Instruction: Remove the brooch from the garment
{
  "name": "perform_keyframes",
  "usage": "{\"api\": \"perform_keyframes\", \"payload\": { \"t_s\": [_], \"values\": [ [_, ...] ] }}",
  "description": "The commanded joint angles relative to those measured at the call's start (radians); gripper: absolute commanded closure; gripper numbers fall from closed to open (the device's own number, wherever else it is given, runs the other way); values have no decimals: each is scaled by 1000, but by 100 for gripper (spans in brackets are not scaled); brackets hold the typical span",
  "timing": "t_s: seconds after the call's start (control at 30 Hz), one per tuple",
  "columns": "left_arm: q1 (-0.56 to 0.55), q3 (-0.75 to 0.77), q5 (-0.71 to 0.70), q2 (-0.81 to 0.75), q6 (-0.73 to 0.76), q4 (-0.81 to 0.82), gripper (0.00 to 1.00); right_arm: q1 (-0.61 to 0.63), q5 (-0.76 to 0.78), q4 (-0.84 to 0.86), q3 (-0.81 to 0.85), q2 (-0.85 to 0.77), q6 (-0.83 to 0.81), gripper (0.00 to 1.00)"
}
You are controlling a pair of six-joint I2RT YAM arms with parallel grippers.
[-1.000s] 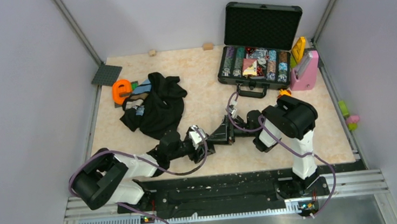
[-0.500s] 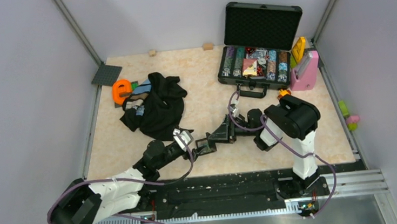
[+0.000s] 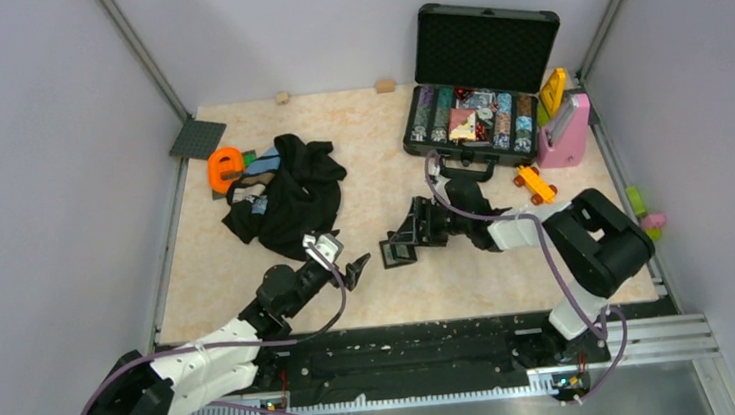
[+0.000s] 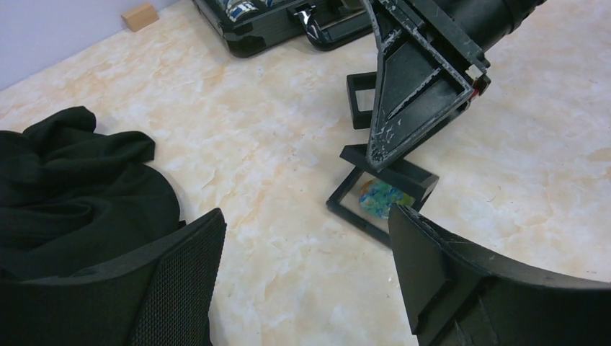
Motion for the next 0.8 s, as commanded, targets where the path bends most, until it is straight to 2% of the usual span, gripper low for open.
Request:
{"api": "perform_keyframes", "payload": {
  "t_s": [0.0,0.17,0.5,0.57,0.73,0.77],
  "values": [
    [-3,-9,-37,-10,-23,10,13,-2,225,-389,52,-97,-190,68],
    [-4,-7,-36,-7,-17,-5,13,20,376,-596,114,-136,-262,65],
    [-3,4,-59,3,-22,-22,13,90,544,-728,197,-121,-348,58],
    [-3,4,-81,4,-25,-23,13,118,609,-750,223,-104,-362,51],
    [-3,1,-132,5,-34,-15,11,148,659,-753,241,-120,-371,15],
    [-3,2,-132,5,-38,-16,11,148,647,-746,237,-141,-380,12]
  ]
}}
